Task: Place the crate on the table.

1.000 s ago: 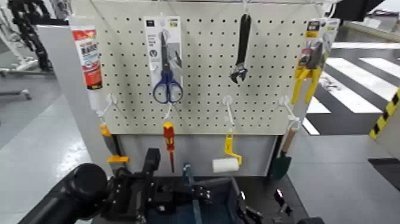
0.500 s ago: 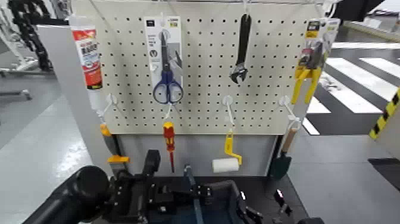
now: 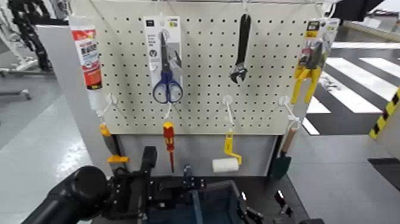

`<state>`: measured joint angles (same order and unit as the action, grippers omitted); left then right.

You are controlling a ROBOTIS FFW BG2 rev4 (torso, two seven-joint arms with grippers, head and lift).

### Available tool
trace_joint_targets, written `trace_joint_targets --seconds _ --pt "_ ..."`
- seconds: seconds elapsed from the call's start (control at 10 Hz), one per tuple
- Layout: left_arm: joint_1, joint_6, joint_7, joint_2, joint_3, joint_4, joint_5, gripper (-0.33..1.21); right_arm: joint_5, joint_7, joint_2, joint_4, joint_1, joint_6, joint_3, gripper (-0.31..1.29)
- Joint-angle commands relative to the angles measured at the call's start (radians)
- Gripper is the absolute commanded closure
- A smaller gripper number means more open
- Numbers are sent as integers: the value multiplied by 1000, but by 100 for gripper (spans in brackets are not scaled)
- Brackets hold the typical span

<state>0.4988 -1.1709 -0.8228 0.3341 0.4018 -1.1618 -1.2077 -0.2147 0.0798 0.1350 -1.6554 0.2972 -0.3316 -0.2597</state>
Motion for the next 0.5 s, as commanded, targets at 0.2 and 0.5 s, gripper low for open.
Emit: trace_joint_targets --seconds 0.2,0.5 --pt "-71 71 24 -15 -60 -85 36 36 0 2 -2 -3 3 3 2 15" --pt "-237 76 186 -35 -231 -289 34 36 0 2 -5 -7 8 6 8 15"
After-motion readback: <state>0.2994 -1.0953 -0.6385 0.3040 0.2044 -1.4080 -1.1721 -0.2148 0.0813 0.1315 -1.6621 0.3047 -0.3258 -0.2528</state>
